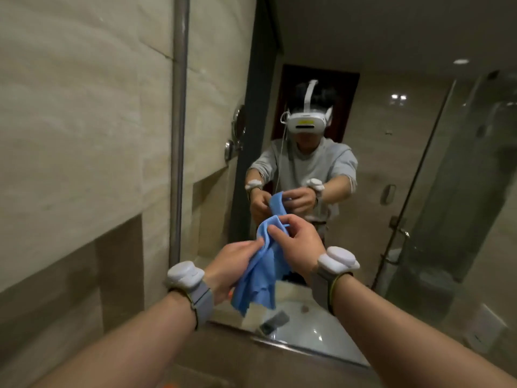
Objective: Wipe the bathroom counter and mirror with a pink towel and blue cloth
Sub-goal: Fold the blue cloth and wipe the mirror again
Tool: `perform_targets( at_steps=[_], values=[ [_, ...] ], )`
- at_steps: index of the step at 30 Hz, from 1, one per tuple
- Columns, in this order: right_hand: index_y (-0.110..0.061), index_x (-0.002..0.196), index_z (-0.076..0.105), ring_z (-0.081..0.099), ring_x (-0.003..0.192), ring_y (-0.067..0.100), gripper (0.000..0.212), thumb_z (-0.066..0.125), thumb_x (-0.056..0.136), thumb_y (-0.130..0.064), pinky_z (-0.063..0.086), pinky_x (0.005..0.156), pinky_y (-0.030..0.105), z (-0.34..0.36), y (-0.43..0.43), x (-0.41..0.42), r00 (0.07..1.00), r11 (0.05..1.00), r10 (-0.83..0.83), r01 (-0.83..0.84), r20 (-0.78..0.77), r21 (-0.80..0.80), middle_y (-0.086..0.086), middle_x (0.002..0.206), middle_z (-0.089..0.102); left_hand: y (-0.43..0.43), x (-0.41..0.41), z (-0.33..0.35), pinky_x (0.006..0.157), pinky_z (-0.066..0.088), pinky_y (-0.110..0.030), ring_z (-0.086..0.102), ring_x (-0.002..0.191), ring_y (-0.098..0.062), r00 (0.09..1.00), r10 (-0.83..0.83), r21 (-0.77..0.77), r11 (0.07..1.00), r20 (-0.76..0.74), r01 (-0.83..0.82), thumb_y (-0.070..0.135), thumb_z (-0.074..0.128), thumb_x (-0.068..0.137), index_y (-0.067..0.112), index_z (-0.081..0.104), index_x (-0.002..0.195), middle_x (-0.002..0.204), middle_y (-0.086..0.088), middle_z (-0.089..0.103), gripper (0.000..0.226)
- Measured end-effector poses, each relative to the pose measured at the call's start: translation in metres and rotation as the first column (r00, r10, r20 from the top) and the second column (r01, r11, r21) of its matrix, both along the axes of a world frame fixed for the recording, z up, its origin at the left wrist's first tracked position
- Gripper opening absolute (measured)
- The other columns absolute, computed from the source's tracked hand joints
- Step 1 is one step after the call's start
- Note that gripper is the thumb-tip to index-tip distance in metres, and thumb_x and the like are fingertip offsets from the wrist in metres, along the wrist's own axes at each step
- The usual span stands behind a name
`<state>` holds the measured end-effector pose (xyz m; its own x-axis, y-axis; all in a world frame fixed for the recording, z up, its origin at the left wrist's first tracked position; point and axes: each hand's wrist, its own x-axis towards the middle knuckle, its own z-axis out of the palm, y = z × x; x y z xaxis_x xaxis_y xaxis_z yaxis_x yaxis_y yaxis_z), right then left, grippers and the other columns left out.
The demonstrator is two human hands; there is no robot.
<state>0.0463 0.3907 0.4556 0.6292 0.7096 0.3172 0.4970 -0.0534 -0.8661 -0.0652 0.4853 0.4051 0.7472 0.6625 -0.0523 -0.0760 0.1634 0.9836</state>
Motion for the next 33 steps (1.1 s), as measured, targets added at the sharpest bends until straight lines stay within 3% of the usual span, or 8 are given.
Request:
perform_targets(
  at_steps=[5,9,15,18,21,24,28,33],
  values=[
    [-0.029,0.089,0.068,0.062,0.074,0.005,0.009,0.072,0.085,-0.037,0.041,0.061,0.007,0.08,0.022,0.006,0.924,0.998,-0.043,0.055,0.381,-0.021,-0.016,0.077,0.066,0.03,-0.014,0.067,0.046,0.048,-0.02,0.063,0.06,-0.011,0.972,0.228,0.265,0.935,0.064,-0.237,0.016,0.072,0.095,0.008,0.067,0.095,0.085,-0.011,0.07,0.009],
    [-0.024,0.09,0.072,0.063,0.09,0.011,0.031,0.059,0.092,-0.052,0.048,0.075,0.027,0.146,0.038,0.008,0.796,0.983,-0.175,0.17,0.58,0.063,-0.01,0.095,0.068,0.054,-0.019,0.132,0.073,0.057,-0.035,0.066,0.079,-0.019,0.896,0.406,0.456,0.773,0.177,-0.441,0.024,0.075,0.092,0.014,0.071,0.098,0.088,-0.005,0.073,0.013],
    [-0.029,0.091,0.065,0.058,0.095,0.02,0.017,0.056,0.094,-0.043,0.047,0.08,0.032,0.214,0.052,0.01,0.483,0.94,-0.28,0.314,0.83,0.134,-0.007,0.096,0.063,0.068,-0.016,0.215,0.051,0.039,-0.009,0.058,0.061,-0.004,0.786,0.536,0.633,0.5,0.309,-0.59,0.025,0.076,0.089,0.029,0.06,0.08,0.065,0.01,0.059,0.019],
    [-0.034,0.094,0.068,0.046,0.103,0.023,0.019,0.057,0.092,-0.049,0.033,0.076,0.031,0.25,0.06,0.006,0.301,0.846,-0.44,0.456,0.846,0.277,-0.005,0.105,0.056,0.073,-0.017,0.254,0.054,0.04,-0.004,0.057,0.06,0.005,0.737,0.546,0.66,0.387,0.399,-0.644,0.03,0.081,0.085,0.026,0.059,0.077,0.062,0.007,0.056,0.023],
    [-0.036,0.092,0.07,0.054,0.094,0.022,0.018,0.056,0.092,-0.046,0.042,0.073,0.028,0.275,0.061,-0.001,0.39,0.83,-0.461,0.506,0.797,0.233,-0.006,0.099,0.061,0.071,-0.02,0.279,0.047,0.037,-0.01,0.055,0.055,-0.002,0.749,0.531,0.727,0.317,0.396,-0.609,0.04,0.082,0.083,0.027,0.057,0.075,0.06,0.009,0.055,0.029],
    [-0.033,0.091,0.068,0.064,0.083,0.024,0.019,0.052,0.091,-0.044,0.055,0.078,0.033,0.294,0.061,-0.006,0.614,0.863,-0.422,0.497,0.667,0.088,-0.002,0.089,0.067,0.071,-0.026,0.299,0.048,0.039,-0.015,0.058,0.054,0.001,0.863,0.451,0.76,0.471,0.23,-0.448,0.05,0.083,0.08,0.022,0.062,0.075,0.058,0.015,0.061,0.036],
    [-0.025,0.099,0.063,0.063,0.094,0.027,0.023,0.045,0.098,-0.04,0.052,0.083,0.034,0.299,0.066,-0.011,0.712,0.869,-0.464,0.482,0.527,0.114,0.002,0.097,0.067,0.066,-0.033,0.307,0.041,0.038,-0.015,0.045,0.035,-0.003,0.973,0.215,0.569,0.79,0.088,-0.227,0.046,0.075,0.09,0.016,0.068,0.075,0.051,0.012,0.054,0.035],
    [-0.027,0.097,0.058,0.062,0.09,0.024,0.022,0.045,0.1,-0.044,0.053,0.083,0.039,0.296,0.07,-0.02,0.764,0.895,-0.443,0.347,0.469,0.28,-0.001,0.093,0.067,0.06,-0.027,0.308,0.09,0.058,-0.039,0.068,0.094,-0.023,0.974,0.054,0.304,0.945,0.221,-0.121,0.042,0.056,0.104,0.011,0.071,0.118,0.104,-0.01,0.075,0.037]
  ],
)
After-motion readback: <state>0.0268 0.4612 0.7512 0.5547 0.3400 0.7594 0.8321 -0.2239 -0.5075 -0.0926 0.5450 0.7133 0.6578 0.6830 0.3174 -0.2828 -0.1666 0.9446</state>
